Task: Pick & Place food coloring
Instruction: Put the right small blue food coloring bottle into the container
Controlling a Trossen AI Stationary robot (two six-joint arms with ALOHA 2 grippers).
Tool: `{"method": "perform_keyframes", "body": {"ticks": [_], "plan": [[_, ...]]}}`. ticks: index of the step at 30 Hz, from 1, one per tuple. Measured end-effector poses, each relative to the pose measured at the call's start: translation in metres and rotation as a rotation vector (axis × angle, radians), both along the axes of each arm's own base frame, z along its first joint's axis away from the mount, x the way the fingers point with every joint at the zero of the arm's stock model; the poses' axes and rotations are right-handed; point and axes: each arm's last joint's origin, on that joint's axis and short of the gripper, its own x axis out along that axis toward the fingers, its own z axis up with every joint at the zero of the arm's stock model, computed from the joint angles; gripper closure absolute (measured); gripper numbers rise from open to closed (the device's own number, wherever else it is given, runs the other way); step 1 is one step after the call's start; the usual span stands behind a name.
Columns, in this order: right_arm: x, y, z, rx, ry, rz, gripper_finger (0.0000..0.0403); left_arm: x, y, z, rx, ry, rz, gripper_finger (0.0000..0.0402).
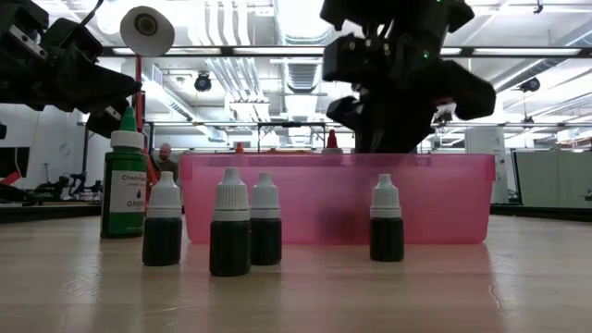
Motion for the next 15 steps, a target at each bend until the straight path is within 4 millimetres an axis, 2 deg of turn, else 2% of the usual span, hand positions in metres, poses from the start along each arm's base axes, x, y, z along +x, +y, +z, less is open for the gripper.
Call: {"method": "perform_keyframes", "body": {"ticks": [15], "plan": [[0.005, -0.006, -0.013, 0.032, 0.012, -0.013, 0.0344, 0.000, 0.000, 0.000, 0.000, 0.000, 0.000, 0.0402]]}}
